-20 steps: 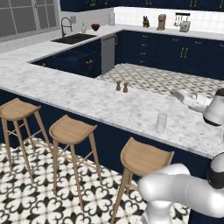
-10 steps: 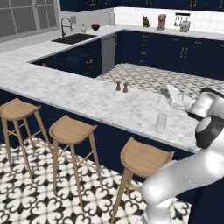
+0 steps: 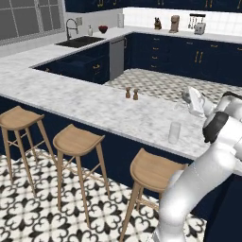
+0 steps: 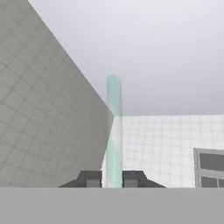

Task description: Take a straw from the drawer in front and place it inside the glass cup on the dining counter.

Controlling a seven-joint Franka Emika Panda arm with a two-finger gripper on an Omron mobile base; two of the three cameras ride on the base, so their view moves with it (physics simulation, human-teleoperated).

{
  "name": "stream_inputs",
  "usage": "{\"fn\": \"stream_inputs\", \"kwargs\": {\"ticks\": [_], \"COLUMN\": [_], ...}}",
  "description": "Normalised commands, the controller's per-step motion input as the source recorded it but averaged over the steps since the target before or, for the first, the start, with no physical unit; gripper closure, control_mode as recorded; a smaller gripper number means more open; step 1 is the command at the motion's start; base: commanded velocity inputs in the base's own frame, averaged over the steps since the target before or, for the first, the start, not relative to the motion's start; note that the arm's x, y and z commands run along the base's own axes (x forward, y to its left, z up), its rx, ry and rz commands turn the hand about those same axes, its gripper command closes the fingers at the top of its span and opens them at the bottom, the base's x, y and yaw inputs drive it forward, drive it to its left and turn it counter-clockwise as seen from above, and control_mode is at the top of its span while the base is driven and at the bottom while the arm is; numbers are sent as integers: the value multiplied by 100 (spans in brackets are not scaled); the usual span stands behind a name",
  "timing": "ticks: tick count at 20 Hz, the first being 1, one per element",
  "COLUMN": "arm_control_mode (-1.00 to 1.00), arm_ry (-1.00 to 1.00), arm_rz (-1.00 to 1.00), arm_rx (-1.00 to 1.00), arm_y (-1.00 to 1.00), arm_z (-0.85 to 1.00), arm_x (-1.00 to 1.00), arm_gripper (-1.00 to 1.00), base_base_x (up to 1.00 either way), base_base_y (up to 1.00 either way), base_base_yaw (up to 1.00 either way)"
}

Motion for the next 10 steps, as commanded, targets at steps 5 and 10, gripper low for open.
{"fn": "stream_inputs", "kwargs": {"ticks": [5, 10], "arm_control_mode": [-100, -100], "arm_ry": [5, 17], "arm_rz": [-6, -10], "arm_rx": [-27, -37], "arm_y": [-6, 2], "arm_z": [-23, -24], "arm_x": [1, 0], "arm_gripper": [100, 100], "base_base_x": [0, 0], "base_base_y": [0, 0], "base_base_yaw": [0, 0]}}
